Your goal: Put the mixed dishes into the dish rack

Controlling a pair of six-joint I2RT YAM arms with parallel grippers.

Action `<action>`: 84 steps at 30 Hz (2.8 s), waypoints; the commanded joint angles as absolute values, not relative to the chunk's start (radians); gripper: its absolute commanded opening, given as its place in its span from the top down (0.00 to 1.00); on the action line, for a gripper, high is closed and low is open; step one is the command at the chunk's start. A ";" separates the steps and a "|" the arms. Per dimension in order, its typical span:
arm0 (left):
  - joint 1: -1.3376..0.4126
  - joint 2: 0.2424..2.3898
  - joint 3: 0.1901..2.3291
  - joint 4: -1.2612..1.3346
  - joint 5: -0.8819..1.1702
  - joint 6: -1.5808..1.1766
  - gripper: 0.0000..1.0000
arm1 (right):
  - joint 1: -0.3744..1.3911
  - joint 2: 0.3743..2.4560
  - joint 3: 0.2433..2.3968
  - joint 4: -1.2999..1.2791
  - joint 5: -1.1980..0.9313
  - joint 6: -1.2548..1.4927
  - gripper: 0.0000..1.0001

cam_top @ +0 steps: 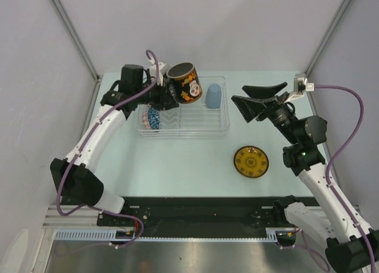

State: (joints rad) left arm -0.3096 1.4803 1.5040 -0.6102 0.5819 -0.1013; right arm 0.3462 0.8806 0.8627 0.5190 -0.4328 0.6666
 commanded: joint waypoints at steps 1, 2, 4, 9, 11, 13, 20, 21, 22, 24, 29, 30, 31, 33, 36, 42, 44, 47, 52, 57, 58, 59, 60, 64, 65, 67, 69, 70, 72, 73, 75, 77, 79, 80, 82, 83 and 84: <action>-0.363 1.365 1.323 -0.284 0.581 0.061 1.00 | 0.342 0.833 0.865 0.305 -0.358 0.482 0.00; -0.383 1.350 1.287 -0.205 0.565 0.113 1.00 | 0.342 0.825 0.864 0.266 -0.347 0.465 0.00; -0.419 1.333 1.218 -0.132 0.557 0.141 1.00 | 0.341 0.799 0.861 0.238 -0.333 0.439 0.00; -0.456 1.434 1.232 -0.016 0.538 0.166 1.00 | 0.337 0.766 0.812 0.213 -0.305 0.423 0.00; -0.460 1.491 1.238 0.065 0.522 0.155 1.00 | 0.334 0.750 0.793 0.213 -0.292 0.431 0.00; -0.462 1.573 1.302 0.069 0.505 0.152 1.00 | 0.328 0.738 0.767 0.212 -0.284 0.437 0.00; -0.474 1.733 1.381 0.101 0.480 0.212 1.00 | 0.250 0.707 0.726 0.215 -0.302 0.477 0.00; -0.472 1.746 1.385 0.103 0.477 0.213 1.00 | 0.227 0.704 0.723 0.215 -0.310 0.483 0.00; -0.472 1.753 1.388 0.103 0.479 0.227 1.00 | 0.213 0.703 0.723 0.215 -0.319 0.492 0.00; -0.472 1.769 1.376 0.113 0.479 0.230 1.00 | 0.180 0.703 0.719 0.216 -0.331 0.499 0.00; -0.485 1.776 1.347 0.109 0.489 0.268 1.00 | 0.166 0.709 0.709 0.219 -0.341 0.506 0.00; -0.489 1.778 1.335 0.109 0.489 0.281 1.00 | 0.166 0.709 0.707 0.221 -0.339 0.509 0.00; -0.492 1.779 1.330 0.110 0.489 0.285 1.00 | 0.164 0.709 0.704 0.224 -0.337 0.512 0.00; -0.499 1.784 1.313 0.110 0.489 0.299 1.00 | 0.163 0.709 0.700 0.225 -0.336 0.517 0.00; -0.500 1.805 1.310 0.100 0.491 0.322 1.00 | 0.150 0.703 0.698 0.224 -0.337 0.531 0.00; -0.506 1.847 1.308 0.071 0.489 0.331 1.00 | 0.129 0.687 0.699 0.213 -0.334 0.540 0.00; -0.508 1.861 1.305 0.066 0.486 0.327 1.00 | 0.124 0.687 0.699 0.207 -0.333 0.542 0.00; -0.512 1.878 1.313 0.058 0.486 0.314 1.00 | 0.120 0.687 0.696 0.204 -0.330 0.545 0.00; -0.532 1.907 1.308 0.075 0.485 0.311 1.00 | 0.110 0.689 0.690 0.206 -0.325 0.554 0.00; -0.543 1.937 1.316 0.086 0.477 0.310 1.00 | 0.103 0.689 0.683 0.206 -0.324 0.558 0.00; -0.545 1.950 1.321 0.083 0.477 0.308 1.00 | 0.100 0.689 0.680 0.206 -0.324 0.560 0.00; -0.545 1.954 1.322 0.080 0.477 0.310 1.00 | 0.098 0.689 0.678 0.207 -0.324 0.564 0.00; -0.546 1.957 1.321 0.080 0.476 0.310 1.00 | 0.097 0.689 0.675 0.206 -0.324 0.565 0.00; -0.551 1.956 1.304 0.075 0.483 0.321 1.00 | 0.094 0.690 0.672 0.206 -0.322 0.569 0.00; -0.552 1.954 1.301 0.071 0.486 0.330 1.00 | 0.094 0.690 0.672 0.206 -0.321 0.568 0.00; -0.552 1.948 1.295 0.060 0.492 0.348 1.00 | 0.092 0.693 0.672 0.212 -0.322 0.572 0.00; -0.552 1.950 1.302 0.043 0.494 0.363 1.00 | 0.094 0.699 0.670 0.215 -0.324 0.577 0.00; -0.552 1.953 1.307 0.038 0.494 0.370 1.00 | 0.094 0.699 0.670 0.215 -0.325 0.580 0.00; -0.552 1.960 1.324 0.020 0.492 0.377 0.99 | 0.092 0.699 0.670 0.215 -0.325 0.584 0.00; -0.554 1.967 1.333 0.012 0.489 0.377 0.97 | 0.094 0.698 0.670 0.215 -0.325 0.586 0.00; -0.552 1.985 1.367 -0.030 0.480 0.376 0.89 | 0.092 0.698 0.672 0.213 -0.325 0.586 0.00; -0.551 1.991 1.381 -0.043 0.469 0.374 0.85 | 0.092 0.699 0.670 0.213 -0.325 0.591 0.00; -0.548 1.988 1.384 -0.035 0.460 0.370 0.79 | 0.091 0.701 0.670 0.213 -0.325 0.589 0.00; -0.542 1.987 1.387 -0.037 0.462 0.359 0.77 | 0.092 0.701 0.670 0.213 -0.328 0.589 0.00; -0.532 1.979 1.393 -0.041 0.471 0.341 0.75 | 0.091 0.704 0.670 0.212 -0.325 0.588 0.00; -0.529 1.974 1.390 -0.044 0.469 0.344 0.75 | 0.092 0.704 0.670 0.213 -0.325 0.591 0.00; -0.529 1.970 1.376 -0.041 0.472 0.351 0.75 | 0.092 0.704 0.672 0.213 -0.325 0.591 0.00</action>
